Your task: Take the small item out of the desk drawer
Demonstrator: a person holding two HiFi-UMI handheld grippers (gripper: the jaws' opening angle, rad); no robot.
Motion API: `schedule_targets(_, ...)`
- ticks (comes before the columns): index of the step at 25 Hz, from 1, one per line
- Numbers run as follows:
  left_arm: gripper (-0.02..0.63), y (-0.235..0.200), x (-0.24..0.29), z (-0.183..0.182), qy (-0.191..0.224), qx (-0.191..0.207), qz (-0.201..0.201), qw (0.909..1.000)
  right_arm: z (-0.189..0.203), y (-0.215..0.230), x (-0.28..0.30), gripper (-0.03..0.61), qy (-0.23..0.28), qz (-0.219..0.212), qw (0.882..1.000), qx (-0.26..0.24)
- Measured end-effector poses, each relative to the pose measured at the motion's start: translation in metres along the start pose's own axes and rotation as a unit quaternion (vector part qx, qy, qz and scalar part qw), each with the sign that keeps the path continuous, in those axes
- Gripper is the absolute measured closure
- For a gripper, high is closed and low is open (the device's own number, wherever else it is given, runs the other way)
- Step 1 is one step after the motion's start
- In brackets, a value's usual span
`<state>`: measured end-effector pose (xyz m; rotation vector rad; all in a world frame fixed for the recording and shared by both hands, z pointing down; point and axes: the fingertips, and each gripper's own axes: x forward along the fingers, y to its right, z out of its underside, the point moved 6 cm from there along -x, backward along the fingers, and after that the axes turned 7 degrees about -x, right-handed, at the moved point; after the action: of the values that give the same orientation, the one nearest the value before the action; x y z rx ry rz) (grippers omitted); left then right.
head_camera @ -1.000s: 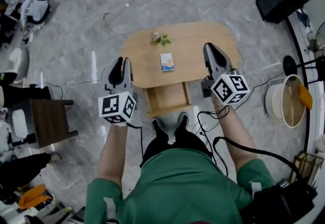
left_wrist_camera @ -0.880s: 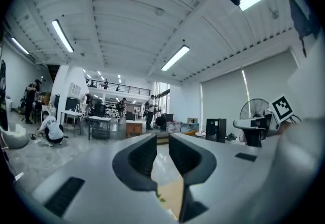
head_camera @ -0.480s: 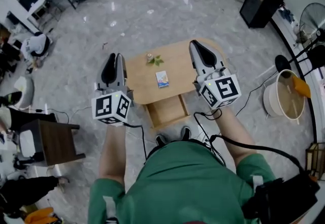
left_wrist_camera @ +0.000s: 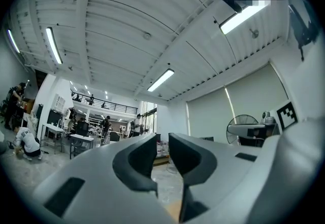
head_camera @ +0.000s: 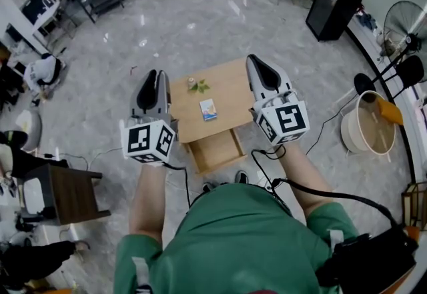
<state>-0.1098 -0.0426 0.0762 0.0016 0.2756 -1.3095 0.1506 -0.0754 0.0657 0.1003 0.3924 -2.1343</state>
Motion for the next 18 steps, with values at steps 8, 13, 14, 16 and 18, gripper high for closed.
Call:
schedule_targets(8, 0.528, -0.017, -0.006, 0.005, -0.001, -0.009, 0.004, 1.0, -0.006, -0.02, 0.005, 0.554, 0.013, 0.004, 0.999, -0.035)
schedule_targets(13, 0.528, -0.028, -0.005, 0.007, -0.001, -0.017, 0.008, 0.9998, -0.008, -0.03, 0.011, 0.554, 0.003, 0.003, 0.998, -0.058)
schedule_targets(14, 0.528, -0.031, -0.006, 0.008, -0.001, -0.018, 0.008, 0.9998, -0.008, -0.032, 0.011, 0.554, 0.001, 0.004, 0.998, -0.062)
schedule_targets(16, 0.528, -0.036, -0.006, 0.009, -0.002, -0.021, 0.01, 0.9997, -0.009, -0.035, 0.013, 0.555, -0.002, 0.006, 0.998, -0.069)
schedule_targets(18, 0.528, -0.041, -0.005, 0.009, -0.003, -0.02, 0.013, 0.9997, -0.01, -0.039, 0.018, 0.555, -0.005, 0.005, 0.997, -0.073)
